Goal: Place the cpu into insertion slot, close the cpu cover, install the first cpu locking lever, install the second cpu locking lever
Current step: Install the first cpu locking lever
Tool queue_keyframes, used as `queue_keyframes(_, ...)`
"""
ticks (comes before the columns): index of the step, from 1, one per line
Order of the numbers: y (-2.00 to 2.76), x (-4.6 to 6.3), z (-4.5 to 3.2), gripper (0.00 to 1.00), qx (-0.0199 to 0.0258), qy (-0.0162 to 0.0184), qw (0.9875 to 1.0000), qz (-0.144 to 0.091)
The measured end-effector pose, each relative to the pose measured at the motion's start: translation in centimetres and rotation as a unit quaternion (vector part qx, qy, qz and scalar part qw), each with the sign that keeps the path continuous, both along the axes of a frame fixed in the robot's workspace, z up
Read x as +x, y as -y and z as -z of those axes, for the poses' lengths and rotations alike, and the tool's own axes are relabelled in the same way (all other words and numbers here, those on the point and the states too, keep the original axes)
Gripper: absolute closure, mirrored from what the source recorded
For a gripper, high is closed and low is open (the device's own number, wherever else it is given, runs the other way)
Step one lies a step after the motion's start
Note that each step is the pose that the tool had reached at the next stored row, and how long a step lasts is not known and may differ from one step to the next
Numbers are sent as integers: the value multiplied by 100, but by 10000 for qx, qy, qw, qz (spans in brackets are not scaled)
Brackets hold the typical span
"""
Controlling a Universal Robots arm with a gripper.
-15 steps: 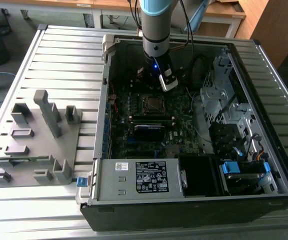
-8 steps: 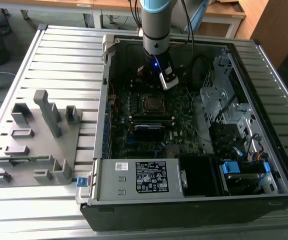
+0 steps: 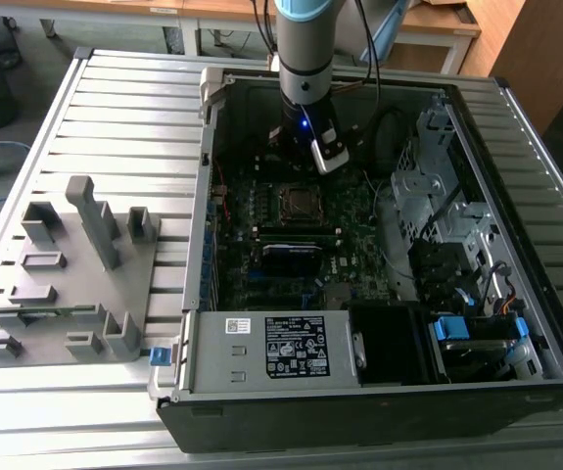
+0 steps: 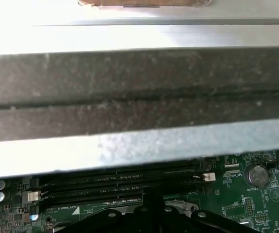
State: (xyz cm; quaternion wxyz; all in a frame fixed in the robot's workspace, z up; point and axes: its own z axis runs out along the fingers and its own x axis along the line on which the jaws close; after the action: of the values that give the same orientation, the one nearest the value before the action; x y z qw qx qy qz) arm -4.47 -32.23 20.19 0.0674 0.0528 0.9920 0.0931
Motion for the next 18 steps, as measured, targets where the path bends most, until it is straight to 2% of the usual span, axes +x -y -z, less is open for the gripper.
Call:
queue_keyframes(11,-13,0,5,90,46,11,9999,110)
queue_keyframes(18,-15,0,10,90,115,22,9998,181)
